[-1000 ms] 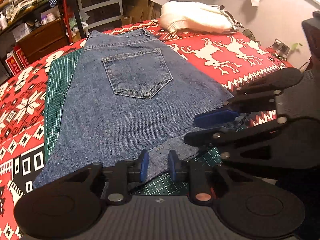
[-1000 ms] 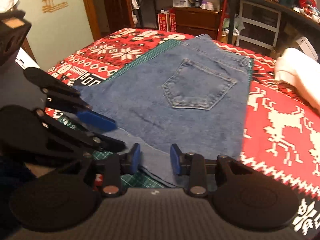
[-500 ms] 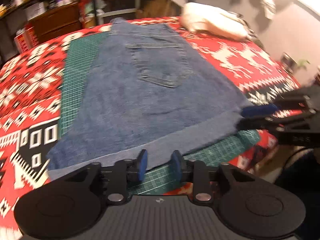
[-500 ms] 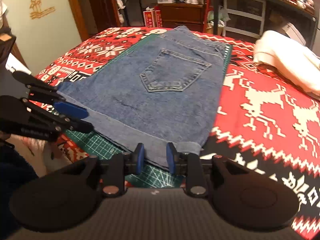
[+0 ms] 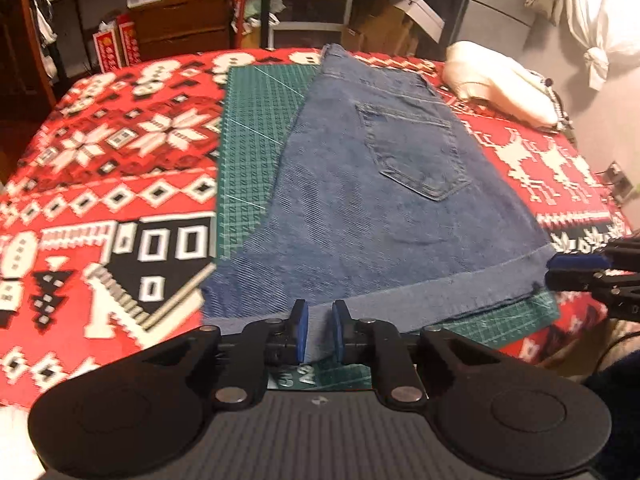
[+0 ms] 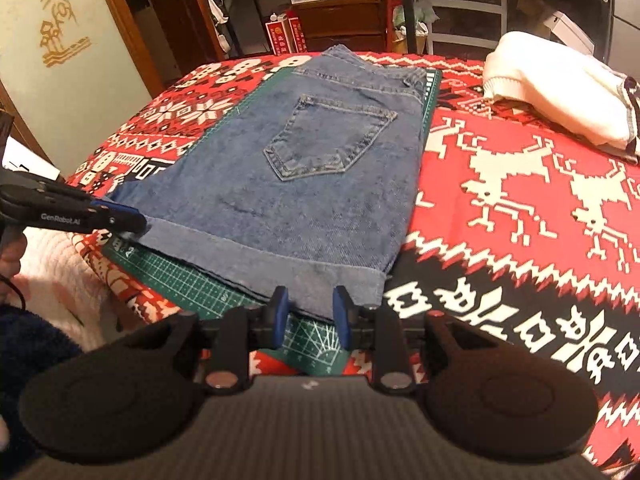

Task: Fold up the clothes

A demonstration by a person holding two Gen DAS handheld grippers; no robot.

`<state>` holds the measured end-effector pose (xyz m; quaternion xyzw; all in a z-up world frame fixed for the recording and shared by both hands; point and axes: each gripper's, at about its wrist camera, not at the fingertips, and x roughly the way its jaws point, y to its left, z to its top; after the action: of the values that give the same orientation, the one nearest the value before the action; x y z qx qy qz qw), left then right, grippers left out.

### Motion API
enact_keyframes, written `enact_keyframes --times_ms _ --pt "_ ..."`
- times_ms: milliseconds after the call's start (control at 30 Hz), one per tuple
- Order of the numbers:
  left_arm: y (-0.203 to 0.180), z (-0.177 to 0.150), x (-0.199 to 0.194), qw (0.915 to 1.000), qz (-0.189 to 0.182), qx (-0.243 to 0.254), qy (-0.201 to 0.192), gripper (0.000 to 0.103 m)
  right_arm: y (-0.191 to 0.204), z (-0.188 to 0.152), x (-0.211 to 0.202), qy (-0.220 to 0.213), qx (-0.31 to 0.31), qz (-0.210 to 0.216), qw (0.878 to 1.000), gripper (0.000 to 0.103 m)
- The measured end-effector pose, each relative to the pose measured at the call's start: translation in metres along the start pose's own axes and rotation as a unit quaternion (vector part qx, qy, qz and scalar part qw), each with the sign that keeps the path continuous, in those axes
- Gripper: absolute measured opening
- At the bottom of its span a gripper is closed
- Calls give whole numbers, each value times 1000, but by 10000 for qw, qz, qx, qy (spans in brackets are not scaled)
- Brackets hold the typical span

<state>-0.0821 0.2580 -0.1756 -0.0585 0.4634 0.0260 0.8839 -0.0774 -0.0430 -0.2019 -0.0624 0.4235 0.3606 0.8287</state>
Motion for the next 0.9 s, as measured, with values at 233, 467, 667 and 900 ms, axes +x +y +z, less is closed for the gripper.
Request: enact_keyframes --times_ms 233,467,667,900 --pt "17 -1 4 9997 238 65 47 16 6 11 13 0 -63 -38 10000 28" --pt "44 -1 -4 9970 750 -185 15 16 -1 8 16 -4 28 2 10000 27" --pt "72 0 -15 9954 573 -762 -22 19 1 8 18 15 -20 -25 10000 27" --pt "73 5 -14 9934 105 -1145 1 20 3 8 18 31 -62 -38 10000 29"
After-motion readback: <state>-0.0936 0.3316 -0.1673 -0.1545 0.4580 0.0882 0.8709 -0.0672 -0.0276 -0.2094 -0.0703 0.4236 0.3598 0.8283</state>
